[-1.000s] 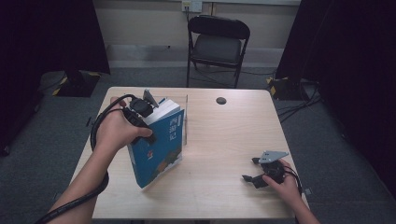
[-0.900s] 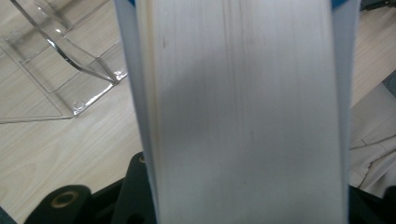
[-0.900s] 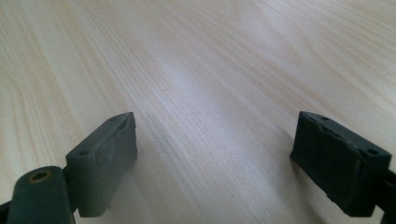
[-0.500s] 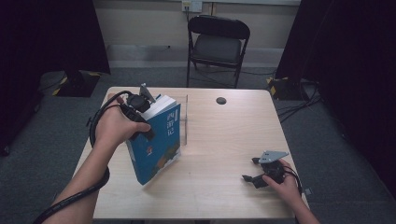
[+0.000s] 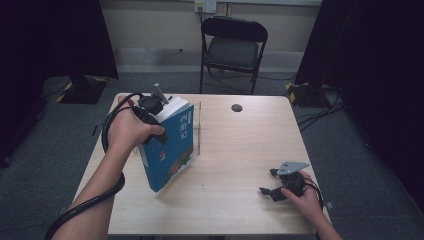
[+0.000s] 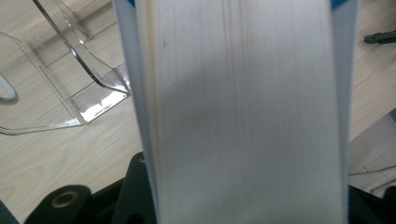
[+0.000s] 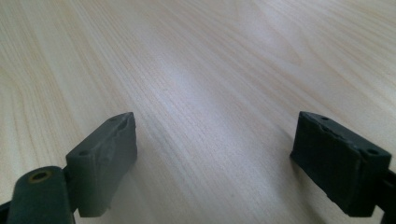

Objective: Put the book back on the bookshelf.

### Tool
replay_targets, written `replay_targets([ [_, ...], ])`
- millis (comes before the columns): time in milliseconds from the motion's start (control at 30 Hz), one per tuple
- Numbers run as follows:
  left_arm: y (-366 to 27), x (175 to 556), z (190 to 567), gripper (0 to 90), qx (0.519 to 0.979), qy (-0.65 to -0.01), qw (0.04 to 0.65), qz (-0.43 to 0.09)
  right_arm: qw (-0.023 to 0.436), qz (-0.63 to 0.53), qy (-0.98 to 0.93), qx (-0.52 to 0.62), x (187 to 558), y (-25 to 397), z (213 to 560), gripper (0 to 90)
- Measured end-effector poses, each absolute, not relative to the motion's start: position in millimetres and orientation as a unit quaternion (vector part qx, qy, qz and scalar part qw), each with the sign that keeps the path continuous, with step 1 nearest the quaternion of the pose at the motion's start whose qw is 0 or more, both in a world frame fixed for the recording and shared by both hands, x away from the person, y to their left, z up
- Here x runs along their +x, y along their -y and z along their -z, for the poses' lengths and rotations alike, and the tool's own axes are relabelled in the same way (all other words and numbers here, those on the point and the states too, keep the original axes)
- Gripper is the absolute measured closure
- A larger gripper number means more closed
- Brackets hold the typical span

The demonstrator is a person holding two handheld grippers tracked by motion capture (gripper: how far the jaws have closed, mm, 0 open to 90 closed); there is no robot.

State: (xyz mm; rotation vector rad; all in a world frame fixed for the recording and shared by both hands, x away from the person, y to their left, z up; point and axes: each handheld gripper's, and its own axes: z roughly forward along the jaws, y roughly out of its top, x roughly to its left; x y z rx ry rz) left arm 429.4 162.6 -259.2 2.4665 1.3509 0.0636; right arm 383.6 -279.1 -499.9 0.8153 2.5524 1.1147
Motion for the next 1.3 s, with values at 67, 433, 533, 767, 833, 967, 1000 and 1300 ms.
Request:
replay_targets([
  [67,-161.7,431.1,258.2,61.8,0.864,-0.476,0.162,-0.023,0.121,-0.381,-0.873,0.279,383.6,279.1,499.8,13.0],
  [433,-157.4,437.6,255.3,61.8,0.857,-0.487,0.169,-0.022,0.119,-0.383,-0.873,0.279,383.7,279.0,500.1,13.0],
  [533,-157.4,439.5,255.8,61.8,0.854,-0.491,0.171,-0.021,0.118,-0.382,-0.874,0.277,383.8,279.2,500.1,13.0],
  [767,-158.7,442.8,257.0,61.8,0.853,-0.494,0.167,-0.026,0.119,-0.382,-0.874,0.277,383.8,279.2,500.1,13.0],
  [833,-160.5,444.2,257.8,61.8,0.855,-0.491,0.167,-0.028,0.119,-0.382,-0.874,0.277,383.8,279.2,500.1,13.0],
  [967,-160.4,445.5,258.9,61.8,0.849,-0.5,0.167,-0.027,0.119,-0.382,-0.873,0.277,383.8,279.2,500.1,13.0],
  [1000,-160.9,446.6,258.8,61.8,0.852,-0.495,0.167,-0.026,0.118,-0.382,-0.874,0.277,383.8,279.2,500.1,13.0],
  [1300,-156.2,450.1,258.7,61.8,0.843,-0.511,0.167,-0.032,0.12,-0.38,-0.874,0.277,383.7,279.3,499.8,13.0],
])
